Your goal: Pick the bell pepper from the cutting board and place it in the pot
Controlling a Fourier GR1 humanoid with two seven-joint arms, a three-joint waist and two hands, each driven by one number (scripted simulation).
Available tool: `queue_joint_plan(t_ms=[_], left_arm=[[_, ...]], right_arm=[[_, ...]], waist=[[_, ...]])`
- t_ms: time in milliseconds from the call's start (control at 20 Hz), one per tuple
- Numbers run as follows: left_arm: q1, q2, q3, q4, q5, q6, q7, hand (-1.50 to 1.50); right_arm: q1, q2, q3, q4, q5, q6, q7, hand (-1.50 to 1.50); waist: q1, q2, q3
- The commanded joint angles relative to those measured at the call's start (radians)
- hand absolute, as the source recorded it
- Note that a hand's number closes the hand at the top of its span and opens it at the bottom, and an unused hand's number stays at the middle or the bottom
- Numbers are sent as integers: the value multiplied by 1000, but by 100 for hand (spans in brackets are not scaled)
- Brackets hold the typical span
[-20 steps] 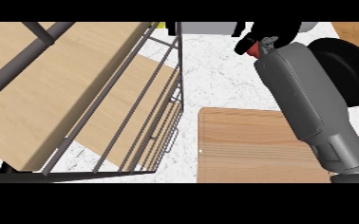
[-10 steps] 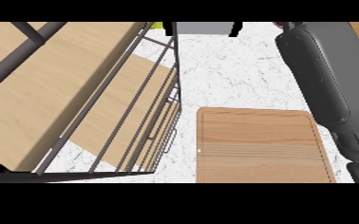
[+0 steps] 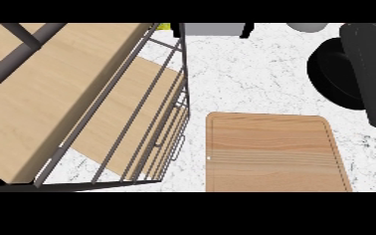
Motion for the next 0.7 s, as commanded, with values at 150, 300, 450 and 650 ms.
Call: queue_joint_plan(t_ms=[150,300,450,650], left_arm=[[-113,-13,24,-5,-1,-18,-31,0],[-104,24,35,-76,16,-51,0,0],[-126,-30,-8,-55,-31,-4,5,0],[-112,-31,-7,-66,-29,-14,2,0]], right_arm=[[27,-97,-92,103,-60,-78,-182,150],[5,-132,-131,219,-71,-117,-246,150],[-13,-183,-166,330,-91,-129,-337,150],[4,-232,-203,458,-101,-185,-449,150]], waist=[[-7,0,4],[13,4,5],[18,10,5],[31,15,6]])
